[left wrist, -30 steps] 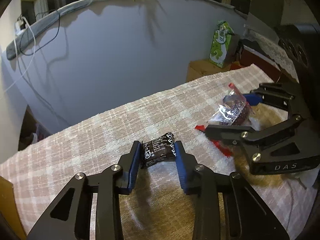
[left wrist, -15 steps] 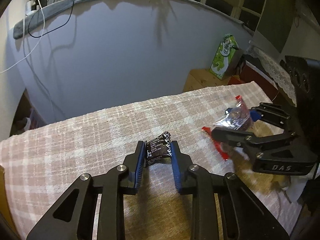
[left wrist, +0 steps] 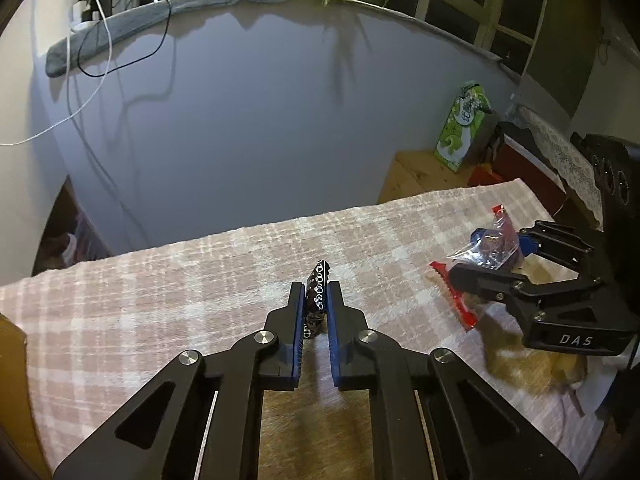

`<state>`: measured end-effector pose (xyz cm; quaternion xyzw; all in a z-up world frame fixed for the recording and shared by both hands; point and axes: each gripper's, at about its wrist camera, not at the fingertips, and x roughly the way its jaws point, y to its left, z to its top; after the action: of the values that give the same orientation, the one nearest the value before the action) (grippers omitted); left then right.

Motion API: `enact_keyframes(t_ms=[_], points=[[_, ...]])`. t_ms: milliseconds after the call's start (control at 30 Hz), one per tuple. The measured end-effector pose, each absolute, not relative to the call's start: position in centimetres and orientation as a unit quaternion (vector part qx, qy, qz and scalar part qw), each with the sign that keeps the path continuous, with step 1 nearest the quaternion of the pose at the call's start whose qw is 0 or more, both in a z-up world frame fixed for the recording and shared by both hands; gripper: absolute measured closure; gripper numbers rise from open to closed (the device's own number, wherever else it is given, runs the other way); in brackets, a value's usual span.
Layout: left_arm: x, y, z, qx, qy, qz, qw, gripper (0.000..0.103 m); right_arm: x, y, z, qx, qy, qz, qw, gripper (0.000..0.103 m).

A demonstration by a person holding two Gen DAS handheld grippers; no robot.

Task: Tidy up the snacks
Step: 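Grasp the black wrapped candy with the left tool while the right tool grasps the bagged pastry, then carry the black candy and bagged pastry into the box and open both tools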

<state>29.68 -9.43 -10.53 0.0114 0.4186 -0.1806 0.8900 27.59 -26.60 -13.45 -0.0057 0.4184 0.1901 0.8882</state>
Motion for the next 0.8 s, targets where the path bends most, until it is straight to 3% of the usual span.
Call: enact_keyframes(t_ms=[800], points=[[23.1, -2.1, -2.6, -0.025, 0.339, -0.140, 0.930, 0.094, 25.6, -17.8, -6.6, -0.025, 0.361, 0.261, 0.895, 0.047]])
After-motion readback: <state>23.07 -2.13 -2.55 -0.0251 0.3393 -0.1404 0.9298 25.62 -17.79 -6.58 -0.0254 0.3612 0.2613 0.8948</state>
